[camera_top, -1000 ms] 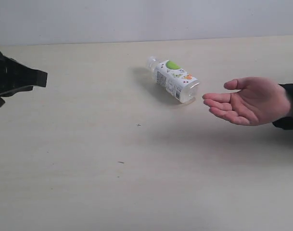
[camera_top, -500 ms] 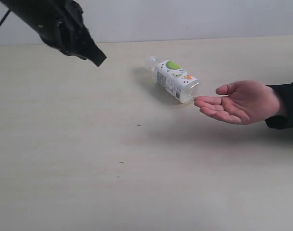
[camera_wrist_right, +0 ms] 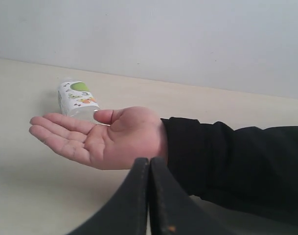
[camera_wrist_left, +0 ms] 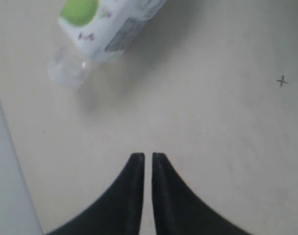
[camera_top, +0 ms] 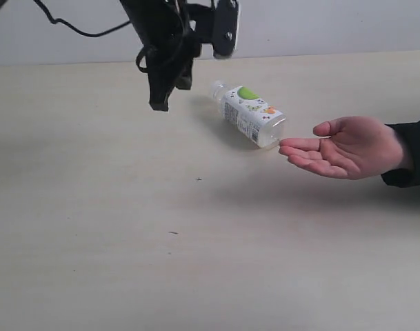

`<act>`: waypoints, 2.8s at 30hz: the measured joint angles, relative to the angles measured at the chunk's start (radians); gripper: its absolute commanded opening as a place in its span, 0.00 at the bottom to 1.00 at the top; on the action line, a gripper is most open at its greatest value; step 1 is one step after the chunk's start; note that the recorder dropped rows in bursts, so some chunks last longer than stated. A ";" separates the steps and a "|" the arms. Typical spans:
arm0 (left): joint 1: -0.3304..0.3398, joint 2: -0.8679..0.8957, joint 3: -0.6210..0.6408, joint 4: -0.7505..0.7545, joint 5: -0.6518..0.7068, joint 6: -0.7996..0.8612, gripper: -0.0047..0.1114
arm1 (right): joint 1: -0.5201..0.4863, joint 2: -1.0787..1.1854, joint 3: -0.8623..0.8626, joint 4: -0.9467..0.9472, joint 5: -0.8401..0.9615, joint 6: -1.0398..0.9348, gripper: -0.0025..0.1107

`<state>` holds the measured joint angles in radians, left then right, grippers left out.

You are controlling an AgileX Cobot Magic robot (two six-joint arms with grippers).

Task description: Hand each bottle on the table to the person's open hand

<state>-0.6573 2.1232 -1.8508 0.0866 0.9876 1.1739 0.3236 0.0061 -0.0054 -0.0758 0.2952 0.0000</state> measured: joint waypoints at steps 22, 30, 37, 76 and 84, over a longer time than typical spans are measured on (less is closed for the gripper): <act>-0.076 0.176 -0.005 -0.025 -0.434 0.382 0.75 | 0.000 0.000 0.000 0.000 0.000 0.000 0.02; -0.084 0.199 -0.005 -0.030 -0.491 0.431 0.73 | 0.000 0.000 0.000 0.000 0.000 0.000 0.02; -0.084 0.199 -0.005 -0.033 -0.491 0.440 0.74 | 0.000 0.000 0.000 0.000 0.000 0.000 0.02; -0.106 0.017 0.004 -0.023 -0.136 -0.269 0.04 | 0.000 0.000 0.000 0.000 0.000 0.000 0.02; -0.106 -0.244 0.357 -0.019 -0.409 -0.483 0.04 | 0.000 0.000 0.000 -0.140 -0.018 -0.087 0.02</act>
<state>-0.7629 1.8789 -1.4933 0.0678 0.5786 0.6907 0.3236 0.0061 -0.0054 -0.2156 0.2770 -0.0868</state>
